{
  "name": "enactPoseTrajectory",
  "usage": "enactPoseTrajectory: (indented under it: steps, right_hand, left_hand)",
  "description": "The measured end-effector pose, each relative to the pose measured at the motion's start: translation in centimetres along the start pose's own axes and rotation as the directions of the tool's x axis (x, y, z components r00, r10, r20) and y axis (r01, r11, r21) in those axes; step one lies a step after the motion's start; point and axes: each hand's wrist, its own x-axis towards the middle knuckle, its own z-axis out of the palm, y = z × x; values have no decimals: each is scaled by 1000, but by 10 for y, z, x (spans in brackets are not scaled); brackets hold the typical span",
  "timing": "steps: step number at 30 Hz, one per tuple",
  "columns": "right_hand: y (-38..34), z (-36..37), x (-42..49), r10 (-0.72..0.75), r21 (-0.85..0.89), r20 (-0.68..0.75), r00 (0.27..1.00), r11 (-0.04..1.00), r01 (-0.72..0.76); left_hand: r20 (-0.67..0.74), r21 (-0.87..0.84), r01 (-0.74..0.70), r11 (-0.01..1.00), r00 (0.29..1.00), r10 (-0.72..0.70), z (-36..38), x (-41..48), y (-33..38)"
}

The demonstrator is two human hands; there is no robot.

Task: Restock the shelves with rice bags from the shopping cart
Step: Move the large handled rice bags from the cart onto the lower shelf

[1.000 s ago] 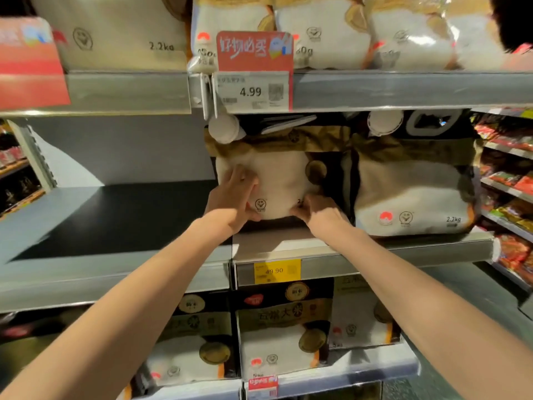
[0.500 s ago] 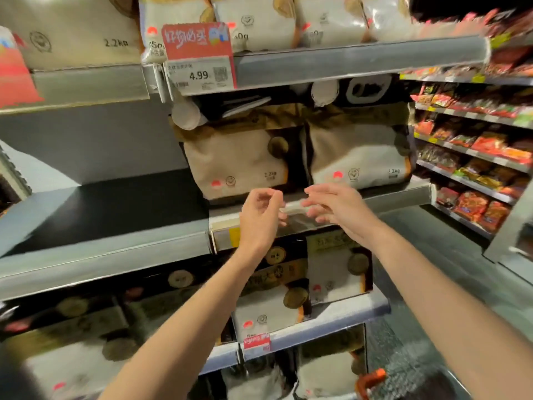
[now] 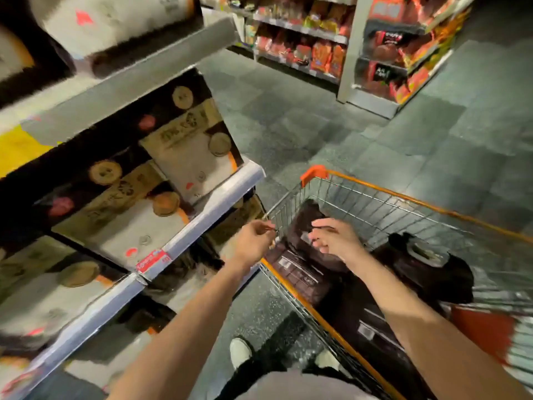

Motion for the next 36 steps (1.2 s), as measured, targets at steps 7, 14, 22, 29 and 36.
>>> enactPoseTrajectory:
  steps: [7, 14, 22, 29, 36]
  right_hand:
    - [156, -89, -34, 236, 7, -230, 944, 970, -241]
    - [228, -132, -73, 400, 122, -343, 850, 916, -382]
    - [259, -147, -87, 510, 17, -465, 724, 823, -568]
    - [276, -166, -74, 555, 131, -497, 667, 808, -575]
    - [297, -178, -59, 633, 236, -473, 613, 761, -604]
  left_hand:
    - [301, 324, -19, 946, 950, -84, 126, -9, -58]
    - [504, 464, -13, 886, 826, -252, 199, -6, -85]
    - [500, 518, 121, 846, 760, -415, 233, 20, -96]
    - [446, 387, 428, 817, 688, -572, 265, 22, -110]
    - [464, 296, 543, 786, 637, -615, 277, 29, -122]
